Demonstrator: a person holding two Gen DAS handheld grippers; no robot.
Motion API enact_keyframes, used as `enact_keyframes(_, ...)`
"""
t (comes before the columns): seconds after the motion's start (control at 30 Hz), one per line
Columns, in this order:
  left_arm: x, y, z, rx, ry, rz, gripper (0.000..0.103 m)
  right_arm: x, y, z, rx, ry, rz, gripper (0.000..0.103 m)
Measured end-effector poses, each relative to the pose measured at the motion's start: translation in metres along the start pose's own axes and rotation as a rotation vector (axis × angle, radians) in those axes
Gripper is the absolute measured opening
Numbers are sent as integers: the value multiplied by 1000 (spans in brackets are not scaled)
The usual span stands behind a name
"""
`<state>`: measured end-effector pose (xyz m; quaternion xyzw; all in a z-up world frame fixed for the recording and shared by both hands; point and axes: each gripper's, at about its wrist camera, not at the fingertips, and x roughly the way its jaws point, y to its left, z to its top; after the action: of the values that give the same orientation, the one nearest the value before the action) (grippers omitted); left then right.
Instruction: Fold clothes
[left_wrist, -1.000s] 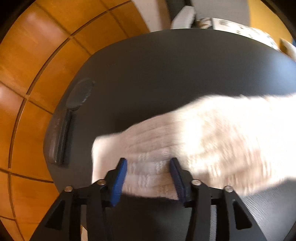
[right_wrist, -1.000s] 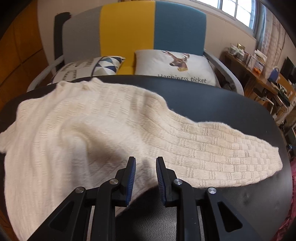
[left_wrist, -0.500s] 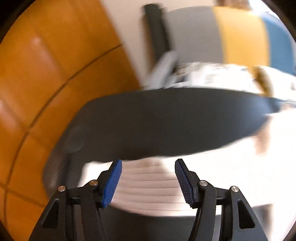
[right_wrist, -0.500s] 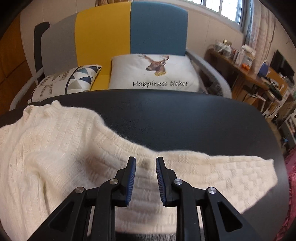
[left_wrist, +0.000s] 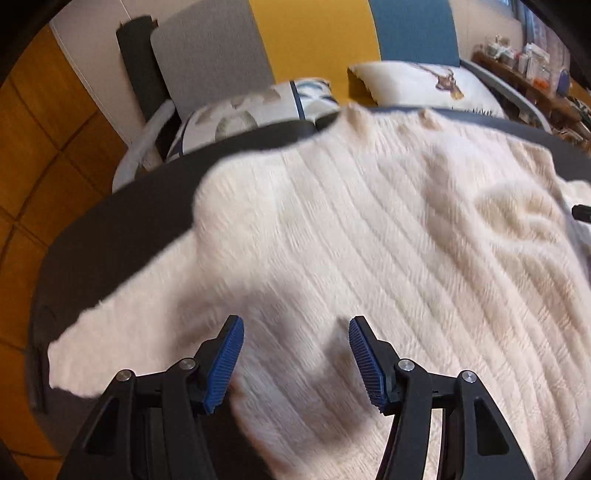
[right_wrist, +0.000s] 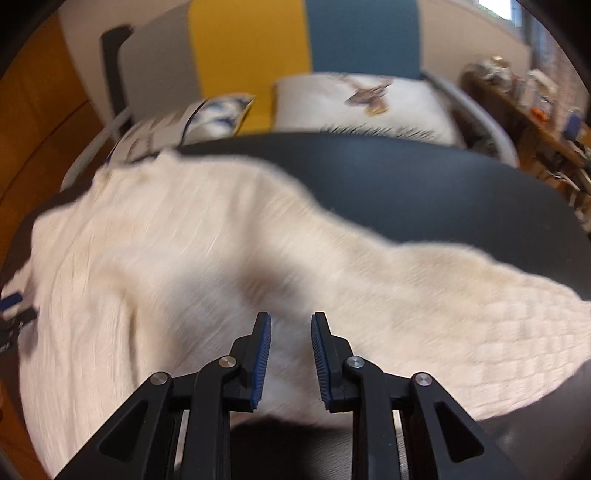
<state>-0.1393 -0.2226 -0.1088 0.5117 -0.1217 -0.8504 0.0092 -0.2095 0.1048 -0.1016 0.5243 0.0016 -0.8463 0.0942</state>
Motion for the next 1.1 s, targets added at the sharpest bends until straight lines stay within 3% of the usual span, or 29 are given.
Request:
enact_keyframes(0.17,1,-6,-16,54,-13,38,62,0,-7,-8,-93,10,-75,22)
enact_keyframes(0.37,15,-6,-1,78,2,23,67,-1,-45,-3,-89,25,-180,26)
enact_keyframes(0.63,33,-6,22,100,24,2,73,2,-67,10,-52,7,-218,27)
enact_keyframes(0.77,26,1,26,18,57,-48,72,-23,-66,1,44,-47,-120,27)
enact_keyframes(0.83,12,6,19,-23,44,-103,72,-42,-60,-14,98,-74,15,27)
enact_keyframes(0.97,-21,7,-10,-50,52,-187,72,-62,-48,-59,128,-27,111,27)
enact_keyframes(1.1,-47,0,-50,-27,47,-193,72,-79,-34,-108,92,45,189,27)
